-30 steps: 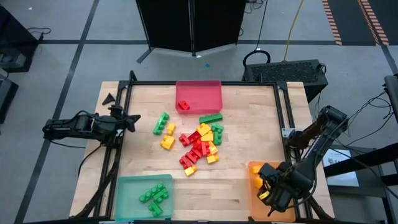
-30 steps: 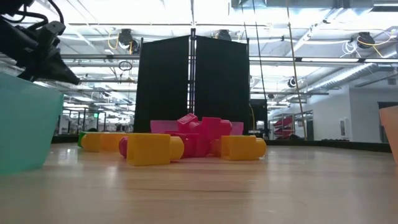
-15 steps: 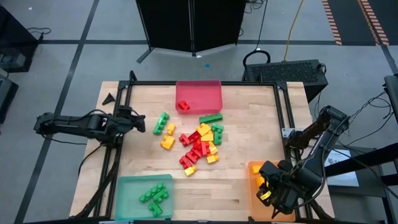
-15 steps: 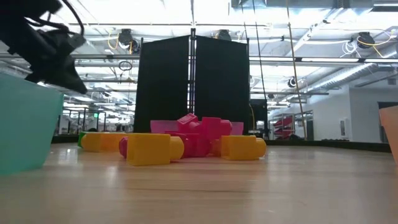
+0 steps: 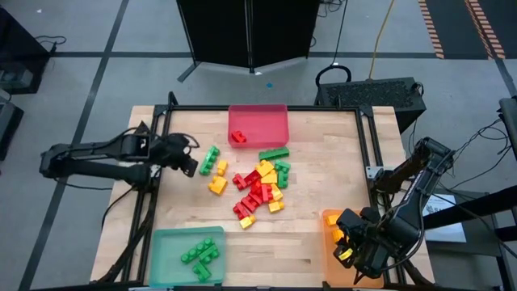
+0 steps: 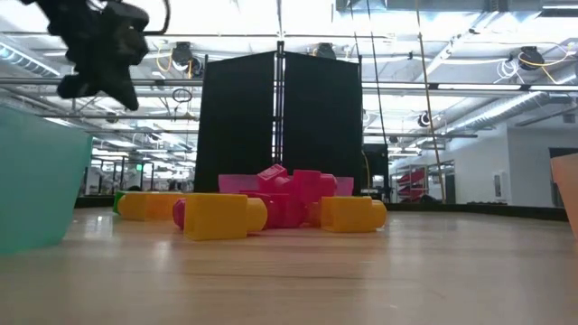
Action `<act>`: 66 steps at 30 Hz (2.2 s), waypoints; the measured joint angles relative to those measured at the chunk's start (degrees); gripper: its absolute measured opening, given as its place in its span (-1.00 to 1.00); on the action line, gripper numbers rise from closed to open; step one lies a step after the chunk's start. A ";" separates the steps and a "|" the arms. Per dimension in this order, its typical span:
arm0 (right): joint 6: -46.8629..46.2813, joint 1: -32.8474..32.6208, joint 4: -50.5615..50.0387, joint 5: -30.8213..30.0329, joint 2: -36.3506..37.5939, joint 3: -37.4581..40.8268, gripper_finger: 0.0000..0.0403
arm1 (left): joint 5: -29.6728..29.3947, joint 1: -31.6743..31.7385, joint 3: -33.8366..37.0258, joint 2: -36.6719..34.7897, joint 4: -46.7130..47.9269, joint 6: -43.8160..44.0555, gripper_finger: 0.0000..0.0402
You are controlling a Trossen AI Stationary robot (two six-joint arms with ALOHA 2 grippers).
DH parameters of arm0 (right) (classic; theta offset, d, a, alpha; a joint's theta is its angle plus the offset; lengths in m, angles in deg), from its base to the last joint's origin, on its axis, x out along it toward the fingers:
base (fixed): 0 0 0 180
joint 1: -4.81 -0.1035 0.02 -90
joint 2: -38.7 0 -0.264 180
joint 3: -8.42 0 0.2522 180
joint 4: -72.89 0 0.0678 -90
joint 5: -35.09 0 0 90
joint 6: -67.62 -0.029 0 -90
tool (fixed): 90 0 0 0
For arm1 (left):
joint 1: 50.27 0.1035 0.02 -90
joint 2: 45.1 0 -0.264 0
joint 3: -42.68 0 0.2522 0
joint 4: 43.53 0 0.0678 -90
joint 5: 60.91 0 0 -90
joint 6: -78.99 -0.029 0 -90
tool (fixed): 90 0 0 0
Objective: Sort blocks
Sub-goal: Adjust the game pieces to the center of the table
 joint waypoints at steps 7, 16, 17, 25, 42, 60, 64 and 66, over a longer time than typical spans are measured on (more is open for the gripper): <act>0.47 0.00 0.09 -1.48 0.00 0.00 0.03 | 0.40 11.23 -2.73 8.60 8.02 -10.37 -1.00; -0.76 0.00 0.21 -1.48 0.00 0.00 0.03 | -4.57 23.04 -2.43 19.81 5.92 -17.61 -1.00; -0.86 -0.02 0.30 -1.50 0.00 0.00 0.03 | -4.56 23.63 -2.43 20.39 4.72 -17.69 -1.00; -1.04 -0.02 0.66 -1.70 0.00 0.00 0.03 | -5.65 25.49 -1.00 24.49 -1.38 -17.12 -1.00; 0.10 -0.22 1.28 -3.01 0.00 0.00 0.03 | -7.26 18.78 9.88 26.12 -17.05 -8.32 -1.00; 2.13 -0.24 3.45 -3.02 0.00 0.00 0.03 | -2.88 4.87 9.87 35.06 -37.17 7.01 -1.00; 3.09 -0.24 3.01 -4.54 0.00 0.00 0.03 | -2.64 0.56 7.60 36.95 -40.48 9.53 -1.00; 3.49 -0.24 3.02 -5.78 0.00 0.00 0.03 | -2.66 -1.23 6.51 38.72 -42.13 10.23 -1.00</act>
